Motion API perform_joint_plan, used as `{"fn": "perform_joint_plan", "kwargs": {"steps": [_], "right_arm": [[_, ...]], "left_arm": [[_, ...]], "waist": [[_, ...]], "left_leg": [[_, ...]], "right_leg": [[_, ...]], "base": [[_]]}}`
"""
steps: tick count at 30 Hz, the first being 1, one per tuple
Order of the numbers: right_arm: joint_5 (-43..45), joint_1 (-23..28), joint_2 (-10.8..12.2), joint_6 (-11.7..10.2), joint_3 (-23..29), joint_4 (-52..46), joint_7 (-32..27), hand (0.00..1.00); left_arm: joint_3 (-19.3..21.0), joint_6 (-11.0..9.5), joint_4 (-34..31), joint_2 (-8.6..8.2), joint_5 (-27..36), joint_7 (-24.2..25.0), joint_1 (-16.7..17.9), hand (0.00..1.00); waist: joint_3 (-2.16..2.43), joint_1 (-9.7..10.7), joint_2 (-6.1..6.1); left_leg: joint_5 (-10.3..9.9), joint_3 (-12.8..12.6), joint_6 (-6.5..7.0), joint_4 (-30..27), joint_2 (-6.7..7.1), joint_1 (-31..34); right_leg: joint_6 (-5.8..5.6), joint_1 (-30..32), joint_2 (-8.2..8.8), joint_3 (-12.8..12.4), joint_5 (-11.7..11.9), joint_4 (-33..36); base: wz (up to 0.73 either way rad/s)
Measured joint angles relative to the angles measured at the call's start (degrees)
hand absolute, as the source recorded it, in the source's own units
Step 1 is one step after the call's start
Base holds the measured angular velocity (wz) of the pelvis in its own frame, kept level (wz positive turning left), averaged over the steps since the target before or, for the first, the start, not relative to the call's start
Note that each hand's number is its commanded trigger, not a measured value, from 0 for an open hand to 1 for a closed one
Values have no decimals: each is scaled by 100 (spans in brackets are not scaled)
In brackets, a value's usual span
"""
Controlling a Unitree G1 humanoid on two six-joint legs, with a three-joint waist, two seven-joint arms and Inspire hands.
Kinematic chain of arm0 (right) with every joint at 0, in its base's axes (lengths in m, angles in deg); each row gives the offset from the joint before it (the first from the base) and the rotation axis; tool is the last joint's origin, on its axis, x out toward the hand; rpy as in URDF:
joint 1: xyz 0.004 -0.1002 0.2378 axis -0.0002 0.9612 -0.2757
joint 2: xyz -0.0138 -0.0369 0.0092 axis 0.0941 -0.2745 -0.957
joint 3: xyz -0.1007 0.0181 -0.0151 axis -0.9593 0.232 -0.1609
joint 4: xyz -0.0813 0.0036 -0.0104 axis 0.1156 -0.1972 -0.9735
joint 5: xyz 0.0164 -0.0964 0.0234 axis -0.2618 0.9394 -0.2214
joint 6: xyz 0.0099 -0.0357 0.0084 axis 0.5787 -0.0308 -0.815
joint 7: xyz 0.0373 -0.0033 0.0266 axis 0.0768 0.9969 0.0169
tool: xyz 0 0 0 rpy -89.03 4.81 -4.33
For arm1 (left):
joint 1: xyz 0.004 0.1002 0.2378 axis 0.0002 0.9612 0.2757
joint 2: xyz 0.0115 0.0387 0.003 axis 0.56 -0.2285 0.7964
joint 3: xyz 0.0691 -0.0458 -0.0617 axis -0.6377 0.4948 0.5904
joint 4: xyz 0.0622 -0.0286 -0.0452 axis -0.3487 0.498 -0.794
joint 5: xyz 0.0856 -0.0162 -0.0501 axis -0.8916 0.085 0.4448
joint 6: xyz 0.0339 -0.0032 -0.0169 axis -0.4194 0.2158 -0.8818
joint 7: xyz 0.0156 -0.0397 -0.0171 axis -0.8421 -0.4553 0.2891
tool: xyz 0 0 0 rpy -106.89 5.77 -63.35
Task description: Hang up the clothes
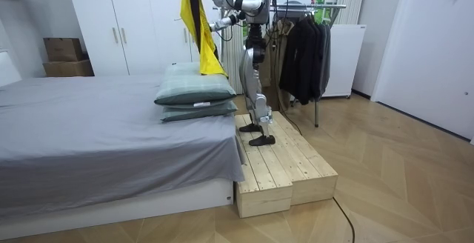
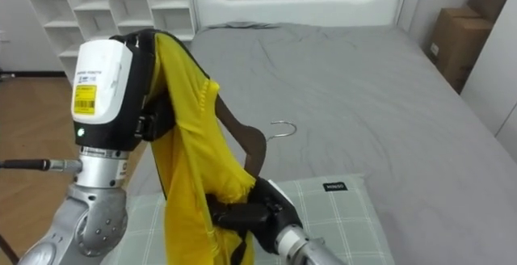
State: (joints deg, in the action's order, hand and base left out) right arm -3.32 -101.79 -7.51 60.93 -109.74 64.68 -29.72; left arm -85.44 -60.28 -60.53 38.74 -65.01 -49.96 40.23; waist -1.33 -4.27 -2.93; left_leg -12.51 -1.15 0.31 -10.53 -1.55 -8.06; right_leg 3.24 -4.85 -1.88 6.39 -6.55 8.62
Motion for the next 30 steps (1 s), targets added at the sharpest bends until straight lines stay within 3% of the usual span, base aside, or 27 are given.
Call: {"fn": "perform_joint_plan", "kwargs": {"steps": [4,5,6,7,11,15,18,25,30], "right_arm": [[958,0,-167,-3,438,-211,-305,100],[1362,8,-201,-3,598,-323,-392,100],[1758,6,-232,-3,789,-458,-459,100],[1947,4,-262,-3,882,-539,-500,100],[2642,-15,-586,-42,1115,-830,-852,100],[3458,-1,-1034,-45,1345,-1229,-1022,100],[3963,-2,-1078,-46,1535,-1262,-1118,100],[4383,-1,-1090,-48,1656,-1259,-1326,100],[5801,-2,-1300,-48,1658,-1260,-1371,100]], "left_arm": [[102,0,116,16,60,18,26,100],[156,-5,123,28,77,57,30,89],[229,-5,123,35,87,93,38,54],[251,-10,123,42,87,101,39,0],[261,-224,289,266,85,103,76,0],[265,-234,292,398,89,144,446,0],[265,-234,291,398,115,335,595,0],[268,-333,291,397,472,508,602,0],[399,-479,288,398,452,500,638,0]], "waist": [[-24,85,46],[-21,110,63],[-12,126,84],[-8,136,93],[48,215,222],[78,382,290],[117,393,363],[117,421,366],[108,395,384]], "left_leg": [[2,-5,3,7,7,-2],[6,-11,10,4,13,16],[13,-30,20,4,17,54],[15,-43,22,6,17,71],[15,-58,23,17,7,54],[15,-79,23,89,-1,23],[15,-144,22,105,-29,-33],[14,-189,21,116,-61,-66],[14,-192,21,115,-61,-61]], "right_leg": [[-2,2,2,0,-1,-1],[-7,19,8,-6,-4,-1],[-10,65,15,-19,-6,7],[-10,101,15,-34,-6,19],[-9,102,-1,-79,-5,20],[-9,102,-12,-106,-5,12],[-9,89,-34,-169,-5,12],[-9,82,-35,-172,-5,15],[-9,108,-34,-178,-5,48]], "base": [[0],[-4],[-7],[-8],[-5],[-3],[-12],[-4],[0]]}}
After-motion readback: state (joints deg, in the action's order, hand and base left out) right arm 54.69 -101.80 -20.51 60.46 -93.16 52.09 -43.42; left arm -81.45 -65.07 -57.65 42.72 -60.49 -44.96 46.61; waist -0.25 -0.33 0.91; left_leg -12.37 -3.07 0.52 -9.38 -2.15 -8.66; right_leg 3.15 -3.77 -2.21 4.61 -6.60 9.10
